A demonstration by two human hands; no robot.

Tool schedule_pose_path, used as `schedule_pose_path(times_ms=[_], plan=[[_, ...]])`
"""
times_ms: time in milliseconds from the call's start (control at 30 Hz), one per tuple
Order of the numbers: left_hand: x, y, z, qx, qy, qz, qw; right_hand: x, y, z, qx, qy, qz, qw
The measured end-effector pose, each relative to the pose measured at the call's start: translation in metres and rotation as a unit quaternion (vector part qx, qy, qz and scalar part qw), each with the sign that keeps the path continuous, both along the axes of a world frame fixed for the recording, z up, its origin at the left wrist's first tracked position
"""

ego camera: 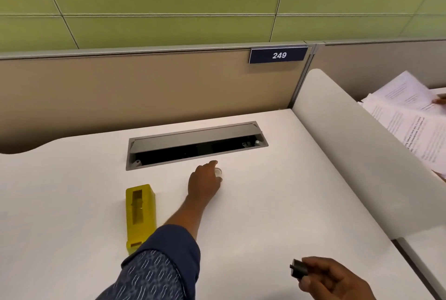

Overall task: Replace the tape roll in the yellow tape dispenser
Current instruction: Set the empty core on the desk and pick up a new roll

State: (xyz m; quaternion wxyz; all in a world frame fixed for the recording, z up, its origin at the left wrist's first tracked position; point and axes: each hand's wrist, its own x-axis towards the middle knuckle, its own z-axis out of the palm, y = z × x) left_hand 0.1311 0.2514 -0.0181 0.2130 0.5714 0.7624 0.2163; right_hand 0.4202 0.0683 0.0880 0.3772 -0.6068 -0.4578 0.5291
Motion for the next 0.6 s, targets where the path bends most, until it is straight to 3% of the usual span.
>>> schedule_pose_path(times_ms=[267, 333, 467, 600], plan=[[0.002, 0.003, -0.003, 0.001, 0.037, -0.044, 0.998, -0.018, 0.025, 0.01, 0.002, -0.026, 0.024, 0.999], [0.008, -0.007, 0.012, 0.043, 0.022, -0.046, 0.998, -0.027, 0.028, 0.019, 0.003, -0.023, 0.039, 0.999], [0.026, -0.055, 0.051, 0.164, -0.183, 0.068, 0.967, -0.052, 0.043, 0.033, 0.02, -0.033, 0.065, 0.997], [0.024, -0.109, 0.09, 0.119, -0.409, 0.052, 0.903, -0.092, 0.068, 0.038, 0.046, -0.03, 0.098, 0.994]])
